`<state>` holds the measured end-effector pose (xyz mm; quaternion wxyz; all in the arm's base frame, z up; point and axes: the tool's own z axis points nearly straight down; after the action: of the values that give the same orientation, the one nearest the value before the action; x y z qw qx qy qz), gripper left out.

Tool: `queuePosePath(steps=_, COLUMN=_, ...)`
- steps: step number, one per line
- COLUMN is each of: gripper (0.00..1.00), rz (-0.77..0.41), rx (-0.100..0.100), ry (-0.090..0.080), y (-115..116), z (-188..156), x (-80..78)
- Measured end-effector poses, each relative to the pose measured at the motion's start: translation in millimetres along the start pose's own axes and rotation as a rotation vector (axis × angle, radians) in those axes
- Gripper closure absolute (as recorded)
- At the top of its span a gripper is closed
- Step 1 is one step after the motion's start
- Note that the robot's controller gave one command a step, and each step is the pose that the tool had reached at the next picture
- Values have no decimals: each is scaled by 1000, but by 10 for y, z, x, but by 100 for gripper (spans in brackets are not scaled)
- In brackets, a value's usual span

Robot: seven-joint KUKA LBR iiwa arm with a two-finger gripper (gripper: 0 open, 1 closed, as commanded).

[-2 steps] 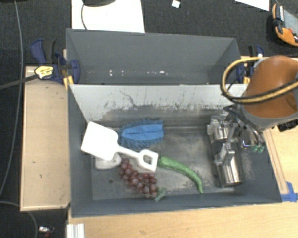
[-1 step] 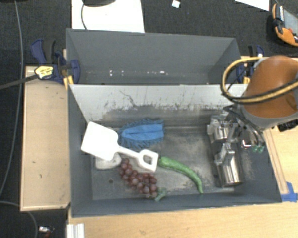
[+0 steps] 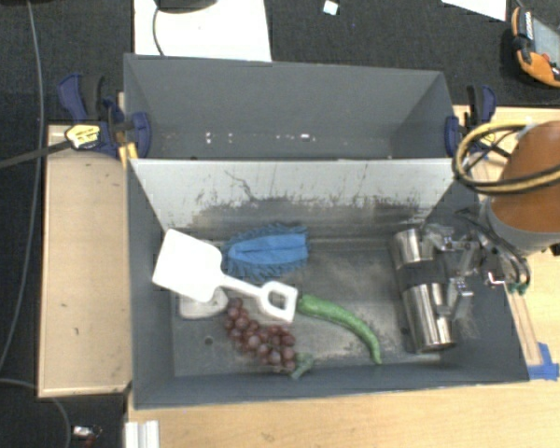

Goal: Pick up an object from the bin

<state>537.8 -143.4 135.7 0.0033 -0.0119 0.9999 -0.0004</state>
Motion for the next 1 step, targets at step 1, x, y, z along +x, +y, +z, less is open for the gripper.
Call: queuePosePath(steps=1, gripper=0, rz=51, rx=-2, ry=-26, y=-45, z=120, x=128)
